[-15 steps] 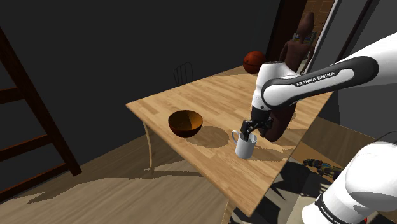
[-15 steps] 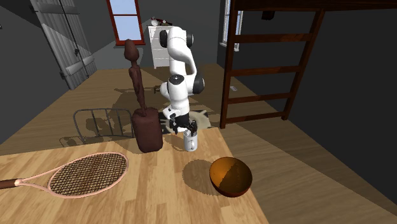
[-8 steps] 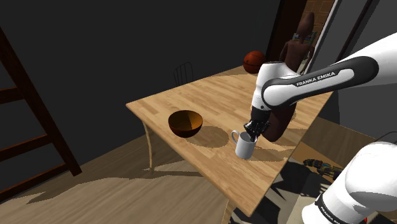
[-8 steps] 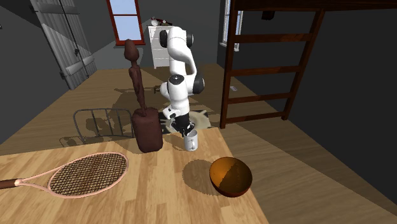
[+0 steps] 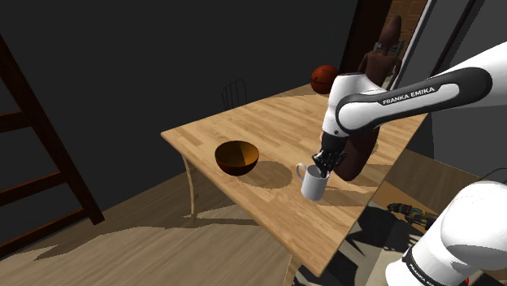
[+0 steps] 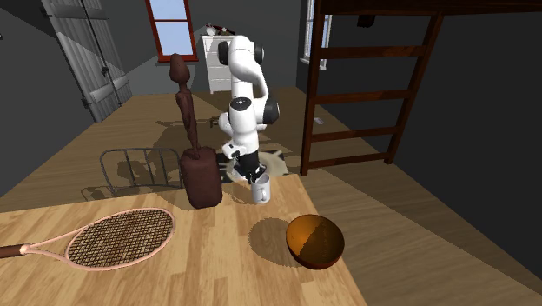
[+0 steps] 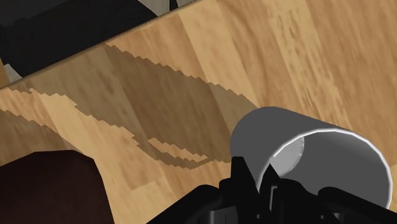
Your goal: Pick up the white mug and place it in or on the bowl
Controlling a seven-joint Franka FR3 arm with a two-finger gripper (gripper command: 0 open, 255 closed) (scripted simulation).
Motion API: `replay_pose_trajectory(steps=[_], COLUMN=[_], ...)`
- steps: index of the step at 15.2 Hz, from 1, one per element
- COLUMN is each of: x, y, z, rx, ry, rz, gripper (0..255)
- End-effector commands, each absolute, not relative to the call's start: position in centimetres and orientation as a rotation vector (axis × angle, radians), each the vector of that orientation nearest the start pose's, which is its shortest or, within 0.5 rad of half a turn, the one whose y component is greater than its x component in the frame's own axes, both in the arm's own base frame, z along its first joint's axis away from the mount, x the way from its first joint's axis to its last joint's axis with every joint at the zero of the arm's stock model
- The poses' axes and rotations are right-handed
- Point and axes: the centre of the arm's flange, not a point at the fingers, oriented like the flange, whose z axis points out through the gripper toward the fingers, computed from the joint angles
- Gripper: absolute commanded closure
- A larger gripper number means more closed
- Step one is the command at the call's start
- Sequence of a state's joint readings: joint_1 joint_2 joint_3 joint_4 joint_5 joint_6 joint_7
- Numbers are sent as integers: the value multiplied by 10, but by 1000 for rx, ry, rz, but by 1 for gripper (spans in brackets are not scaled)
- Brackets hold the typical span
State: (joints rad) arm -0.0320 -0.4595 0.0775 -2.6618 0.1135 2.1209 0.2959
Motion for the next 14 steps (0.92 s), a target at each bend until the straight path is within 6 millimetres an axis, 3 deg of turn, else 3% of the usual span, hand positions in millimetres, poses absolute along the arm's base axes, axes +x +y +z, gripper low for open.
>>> replay_pose_trajectory(steps=[1,14], x=[371,371], y=[20,20], z=[389,458], rx=[-3053,-3053], ry=[498,498], rz=[140,140], gripper=[255,255])
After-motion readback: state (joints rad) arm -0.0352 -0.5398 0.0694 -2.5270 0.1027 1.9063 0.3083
